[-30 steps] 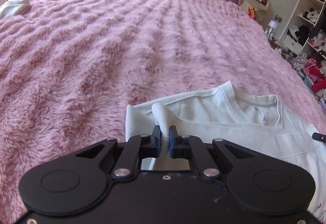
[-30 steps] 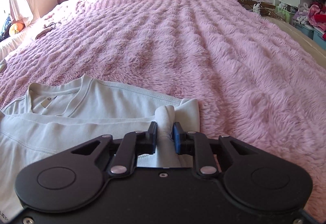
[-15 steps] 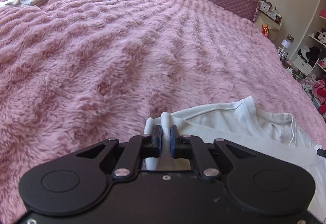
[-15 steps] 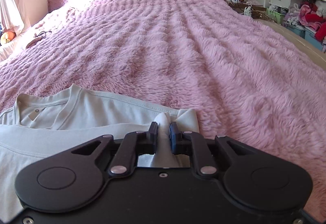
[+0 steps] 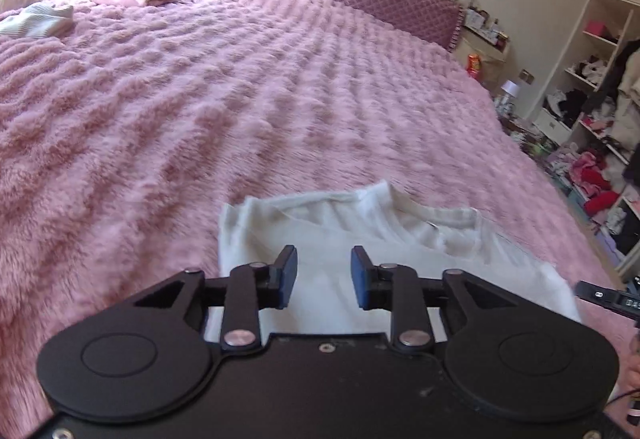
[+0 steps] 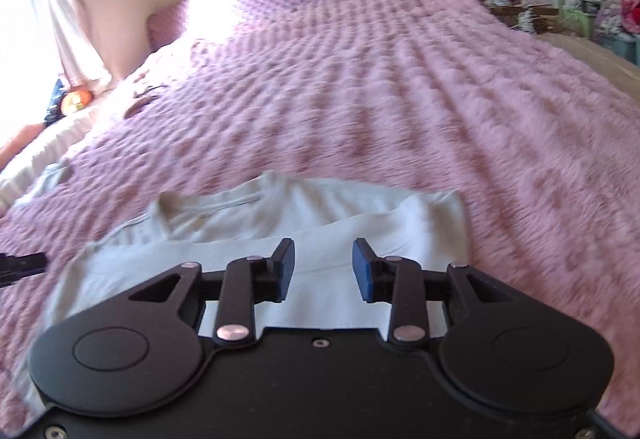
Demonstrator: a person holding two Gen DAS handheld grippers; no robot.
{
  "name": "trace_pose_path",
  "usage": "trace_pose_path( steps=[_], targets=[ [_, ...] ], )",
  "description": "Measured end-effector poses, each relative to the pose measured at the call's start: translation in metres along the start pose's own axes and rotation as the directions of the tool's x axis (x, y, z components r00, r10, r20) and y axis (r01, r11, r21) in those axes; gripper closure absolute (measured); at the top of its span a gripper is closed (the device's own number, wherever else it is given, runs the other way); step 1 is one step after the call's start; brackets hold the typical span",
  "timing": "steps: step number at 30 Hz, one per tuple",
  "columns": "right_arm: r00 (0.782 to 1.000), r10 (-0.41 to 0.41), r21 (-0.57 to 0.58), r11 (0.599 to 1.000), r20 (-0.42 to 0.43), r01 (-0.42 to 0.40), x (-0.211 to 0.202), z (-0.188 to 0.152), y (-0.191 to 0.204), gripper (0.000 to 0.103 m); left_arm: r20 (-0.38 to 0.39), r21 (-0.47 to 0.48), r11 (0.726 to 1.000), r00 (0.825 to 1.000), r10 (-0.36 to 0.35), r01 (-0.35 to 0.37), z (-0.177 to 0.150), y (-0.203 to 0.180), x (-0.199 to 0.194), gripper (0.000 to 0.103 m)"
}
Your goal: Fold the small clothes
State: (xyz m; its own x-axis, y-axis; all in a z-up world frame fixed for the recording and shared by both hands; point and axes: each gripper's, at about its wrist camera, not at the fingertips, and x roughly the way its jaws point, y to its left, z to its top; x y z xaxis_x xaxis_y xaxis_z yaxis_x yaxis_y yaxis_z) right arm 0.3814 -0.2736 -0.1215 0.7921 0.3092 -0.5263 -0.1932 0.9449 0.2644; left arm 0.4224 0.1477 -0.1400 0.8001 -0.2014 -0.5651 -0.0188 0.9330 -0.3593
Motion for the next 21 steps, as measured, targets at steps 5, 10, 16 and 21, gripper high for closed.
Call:
trace_pose_path(
  steps=[5,10,16,21],
  targets=[
    [0.988,0.138,-0.113,0.983,-0.07,-0.146,-0.021,-0.061,0.068,0.071,-0.077,0.05,0.993,0.992,-0.105,0.109,-0.058,-0.05,-0.024,0.062],
    [0.98,0.143,0.009,0.99,-0.137,-0.144,-0.015,-0.088,0.062,0.071,-0.098,-0.003,1.0,0.995,-0.024,0.024,-0.085,-0.039,-0.019,0.062],
    [0.995,-0.043,0.081,0.995,-0.095,0.051,-0.054,-0.085,-0.009,0.071,-0.119,-0.06,0.994,0.99,0.081,-0.089,-0.093,0.021,-0.043,0.062],
    [0.976,-0.204,0.14,0.967,-0.081,0.213,-0.076,-0.09,-0.066,0.073,-0.124,-0.109,0.987,0.987,0.102,-0.115,-0.104,0.056,-0.054,0.06]
  ],
)
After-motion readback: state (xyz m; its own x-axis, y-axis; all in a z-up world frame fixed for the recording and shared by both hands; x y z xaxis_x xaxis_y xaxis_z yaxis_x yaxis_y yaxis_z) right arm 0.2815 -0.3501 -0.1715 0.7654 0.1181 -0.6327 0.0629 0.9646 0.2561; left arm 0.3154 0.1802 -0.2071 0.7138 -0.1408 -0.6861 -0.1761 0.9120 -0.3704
